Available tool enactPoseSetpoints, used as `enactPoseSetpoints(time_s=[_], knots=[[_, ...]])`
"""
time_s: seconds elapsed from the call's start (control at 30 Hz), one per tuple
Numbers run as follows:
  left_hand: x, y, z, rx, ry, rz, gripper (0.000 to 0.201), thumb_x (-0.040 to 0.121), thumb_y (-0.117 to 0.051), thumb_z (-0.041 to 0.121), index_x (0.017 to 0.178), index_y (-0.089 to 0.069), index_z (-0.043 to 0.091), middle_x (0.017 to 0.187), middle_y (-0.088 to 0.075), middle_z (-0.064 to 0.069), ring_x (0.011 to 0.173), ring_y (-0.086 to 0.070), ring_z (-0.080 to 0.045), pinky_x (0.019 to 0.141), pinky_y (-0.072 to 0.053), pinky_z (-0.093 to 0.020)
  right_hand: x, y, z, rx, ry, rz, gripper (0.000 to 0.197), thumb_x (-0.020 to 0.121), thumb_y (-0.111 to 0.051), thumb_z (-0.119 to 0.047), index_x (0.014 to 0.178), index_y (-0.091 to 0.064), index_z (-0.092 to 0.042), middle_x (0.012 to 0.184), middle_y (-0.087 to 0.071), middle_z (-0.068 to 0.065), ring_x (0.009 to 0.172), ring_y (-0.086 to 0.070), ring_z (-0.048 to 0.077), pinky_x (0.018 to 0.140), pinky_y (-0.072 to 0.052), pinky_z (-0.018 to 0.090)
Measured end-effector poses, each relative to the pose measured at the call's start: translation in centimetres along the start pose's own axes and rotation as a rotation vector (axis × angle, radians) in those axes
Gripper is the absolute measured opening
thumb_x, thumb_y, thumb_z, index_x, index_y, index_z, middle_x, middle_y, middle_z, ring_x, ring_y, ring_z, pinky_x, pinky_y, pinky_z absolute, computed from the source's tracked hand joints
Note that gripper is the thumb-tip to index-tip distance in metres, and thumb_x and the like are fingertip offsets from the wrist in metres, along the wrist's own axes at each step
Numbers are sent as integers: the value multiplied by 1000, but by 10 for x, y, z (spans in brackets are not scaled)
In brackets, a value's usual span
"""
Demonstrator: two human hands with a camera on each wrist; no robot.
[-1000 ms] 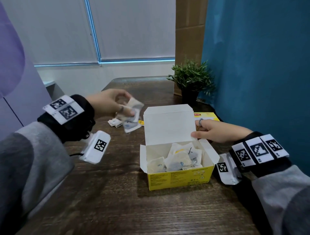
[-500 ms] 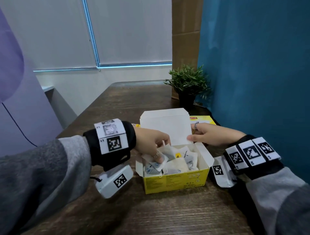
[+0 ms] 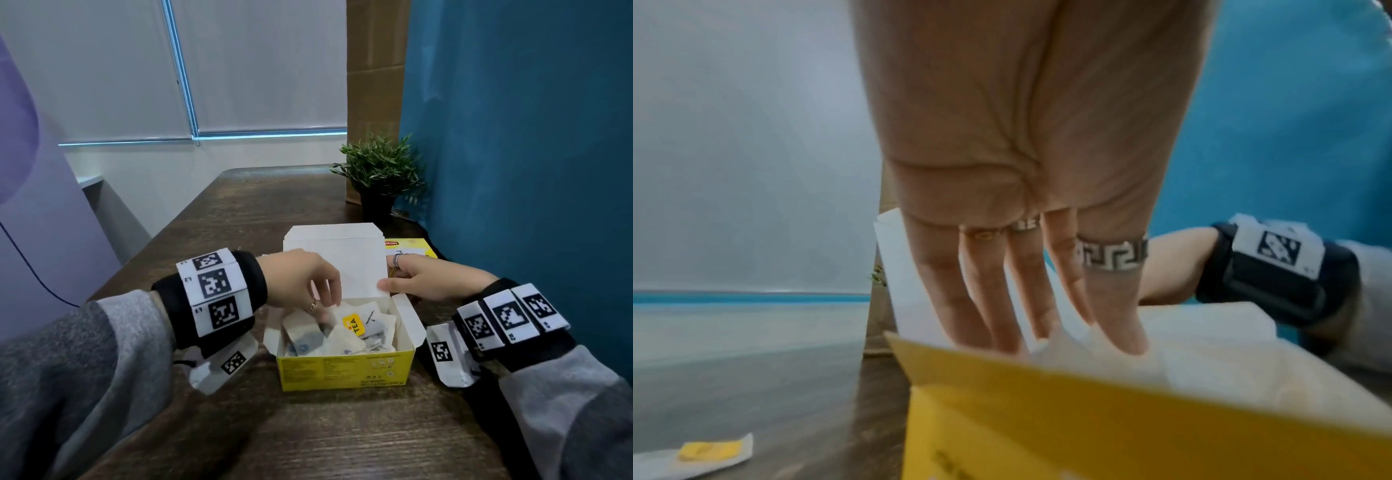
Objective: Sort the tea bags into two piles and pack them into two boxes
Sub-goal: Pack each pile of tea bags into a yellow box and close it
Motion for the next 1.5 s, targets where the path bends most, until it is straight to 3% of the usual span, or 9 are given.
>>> enactPoseSetpoints(time_s=[0.5, 0.67, 0.8, 0.93, 1.07, 1.17, 1.27, 1.37, 1.5], knots=[[-14, 8, -39, -53, 86, 56, 23, 86, -64, 27, 109, -65, 24, 80, -59, 9, 69, -53, -7, 68, -45, -18, 9, -5, -13, 6, 51, -1, 27, 93, -53, -35, 115, -58, -20, 98, -73, -4, 101, -63, 35, 92, -48, 52], [-33, 74, -130, -431, 274, 464, 19, 91, -53, 5, 95, -63, 22, 74, -64, 7, 43, -53, 4, 48, -44, -13, 21, -9, -23, -2, 84, -44, 7, 94, -54, -30, 99, -57, -27, 54, -63, -22, 53, -56, -5, 73, -47, 32], [-31, 72, -222, -474, 554, 465, 23, 92, -44, 0, 98, -61, 14, 86, -63, -1, 38, -52, -1, 43, -42, -17, 31, -9, -26, 23, 92, -56, 28, 92, -56, -34, 118, -58, -26, 85, -75, -8, 91, -69, 20, 93, -49, 44], [-12, 61, -258, -348, 679, 406, 29, 92, -53, 9, 121, -57, 4, 107, -61, -14, 63, -51, -17, 53, -39, -23, 33, -15, -18, 104, 91, -152, 28, 93, -55, -31, 119, -58, -21, 107, -71, 17, 102, -68, 21, 98, -48, 42], [15, 43, -271, -214, 708, 298, 32, 91, -58, 27, 111, -62, 2, 119, -62, -19, 88, -52, -22, 59, -39, -25, 33, -16, -5, 198, 121, -191, 38, 85, -59, -48, 115, -61, -24, 111, -67, 22, 106, -66, 24, 100, -48, 36], [36, 29, -285, -115, 722, 199, 35, 86, -63, 33, 97, -63, 0, 103, -65, -19, 86, -55, -26, 69, -40, -29, 31, -17, 1, 248, 134, -201, 57, 67, -61, -70, 109, -63, -31, 111, -67, 22, 107, -64, 29, 100, -48, 36], [41, 28, -294, -73, 793, 163, 37, 84, -66, 37, 70, -57, 4, 73, -58, -9, 70, -53, -25, 57, -36, -27, 30, -15, 5, 260, 131, -194, 47, 78, -61, -58, 108, -62, -21, 110, -66, 26, 106, -63, 32, 101, -47, 40], [37, 23, -293, -108, 811, 108, 45, 76, -71, 43, 95, -64, 3, 95, -67, -13, 88, -62, -29, 68, -42, -29, 30, -14, 5, 262, 135, -186, 22, 92, -56, -35, 104, -61, -18, 106, -63, 30, 98, -64, 34, 100, -46, 42], [34, 22, -290, -193, 788, 151, 47, 79, -71, 21, 121, -53, 8, 107, -60, -13, 91, -56, -26, 71, -43, -29, 30, -16, 4, 282, 163, -194, 60, 71, -59, -68, 108, -61, -21, 112, -60, 32, 106, -58, 41, 100, -46, 43]])
Point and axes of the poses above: each hand's wrist, its own x-axis towards the middle knuckle, its own y-axis out of the back of the hand, z = x × y, the point moved 9 cm from there along x, towards the middle knuckle
